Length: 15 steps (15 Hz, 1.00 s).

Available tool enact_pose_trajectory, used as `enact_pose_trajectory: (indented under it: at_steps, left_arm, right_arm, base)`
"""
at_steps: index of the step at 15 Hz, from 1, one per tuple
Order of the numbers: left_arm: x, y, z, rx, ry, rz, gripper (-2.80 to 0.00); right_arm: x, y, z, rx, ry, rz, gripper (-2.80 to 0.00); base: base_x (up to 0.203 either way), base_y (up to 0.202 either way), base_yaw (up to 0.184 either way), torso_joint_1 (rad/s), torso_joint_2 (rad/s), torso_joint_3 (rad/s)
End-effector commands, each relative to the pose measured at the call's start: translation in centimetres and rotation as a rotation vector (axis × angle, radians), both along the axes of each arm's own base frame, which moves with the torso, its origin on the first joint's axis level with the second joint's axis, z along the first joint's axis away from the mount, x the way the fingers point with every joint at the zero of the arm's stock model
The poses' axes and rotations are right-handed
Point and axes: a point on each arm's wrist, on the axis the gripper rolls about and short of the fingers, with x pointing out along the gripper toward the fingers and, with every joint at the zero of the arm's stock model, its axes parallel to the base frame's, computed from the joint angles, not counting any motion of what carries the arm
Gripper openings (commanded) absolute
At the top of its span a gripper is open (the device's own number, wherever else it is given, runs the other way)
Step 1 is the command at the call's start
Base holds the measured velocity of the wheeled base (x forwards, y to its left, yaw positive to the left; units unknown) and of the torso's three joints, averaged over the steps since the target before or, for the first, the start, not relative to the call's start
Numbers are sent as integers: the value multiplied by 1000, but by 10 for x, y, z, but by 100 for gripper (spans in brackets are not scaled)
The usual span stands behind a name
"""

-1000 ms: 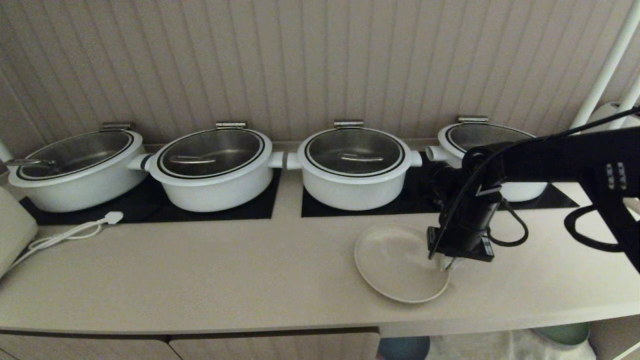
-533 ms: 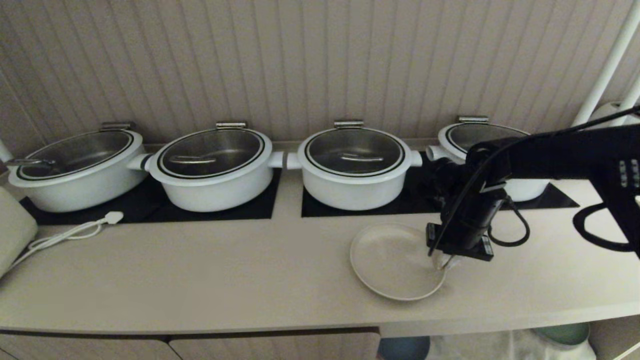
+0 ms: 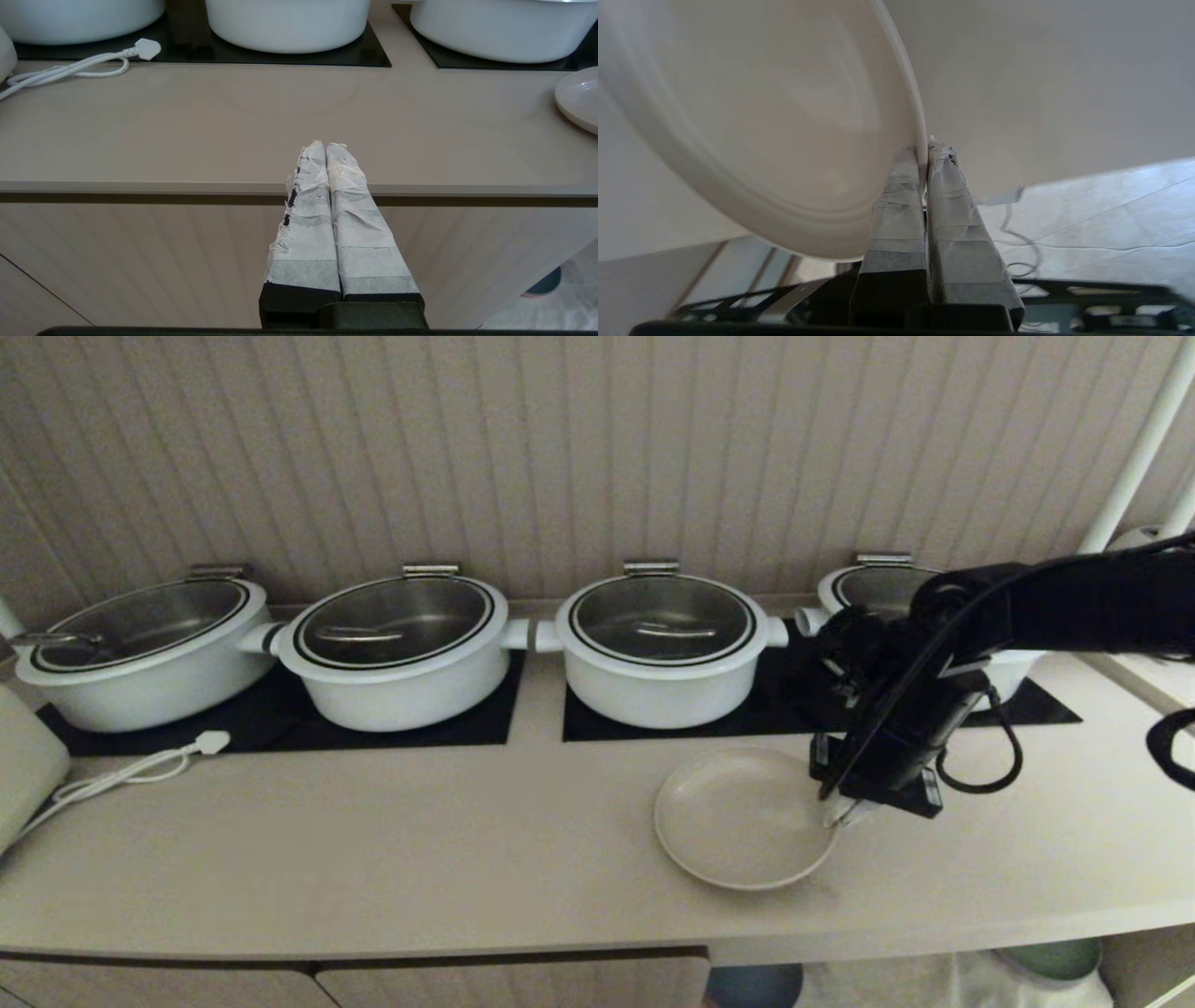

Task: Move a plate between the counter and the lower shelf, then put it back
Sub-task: Pick up the plate, then put the plate in the cupboard

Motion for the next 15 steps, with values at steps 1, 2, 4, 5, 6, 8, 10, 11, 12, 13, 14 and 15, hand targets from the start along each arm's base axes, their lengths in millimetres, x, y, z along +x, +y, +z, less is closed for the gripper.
enact_pose_trajectory:
  at_steps: [1, 2, 4, 5, 6, 8, 10, 11, 12, 13, 14, 15]
  left_arm:
    - [0, 0, 0, -1, -1, 0, -280]
    - [0, 0, 0, -1, -1, 0, -280]
    - [0, 0, 0, -1, -1, 0, -280]
    - [0, 0, 0, -1, -1, 0, -280]
    - [0, 0, 0, -1, -1, 0, -280]
    - [0, 0, 0, -1, -1, 0, -280]
    - [0, 0, 0, -1, -1, 0, -280]
    - [0, 0, 0, -1, -1, 0, -280]
    - [0, 0, 0, -1, -1, 0, -280]
    - [0, 0, 0, -1, -1, 0, -280]
    - [0, 0, 0, -1, -1, 0, -280]
    - [0, 0, 0, -1, -1, 0, -280]
  right_arm:
    - [-8, -2, 15, 26, -26, -17, -280]
    - [-10, -3, 19, 32, -36, -21, -280]
    - [-14, -4, 29, 72, -60, -13, -280]
    - [-17, -5, 36, 99, -72, -9, -280]
    - [-20, -6, 42, 116, -83, -5, -280]
    - [-29, -9, 52, 132, -105, -2, -280]
    - [-43, -13, 62, 145, -119, 2, -280]
    - [-52, -16, 65, 154, -124, 7, -280]
    - [-60, -19, 66, 159, -130, 11, -280]
    - [-69, -21, 66, 164, -139, 14, -280]
    - [-79, -25, 67, 169, -151, 16, -280]
    - [-89, -28, 68, 171, -156, 17, -280]
  base:
    - [0, 0, 0, 0, 0, 0]
    - [0, 0, 0, 0, 0, 0]
    - [0, 0, 0, 0, 0, 0]
    - [0, 0, 0, 0, 0, 0]
    - [0, 0, 0, 0, 0, 0]
    - [0, 0, 0, 0, 0, 0]
    - [0, 0, 0, 0, 0, 0]
    - [0, 0, 0, 0, 0, 0]
    - [0, 0, 0, 0, 0, 0]
    - [0, 0, 0, 0, 0, 0]
    - [0, 0, 0, 0, 0, 0]
    - [0, 0, 0, 0, 0, 0]
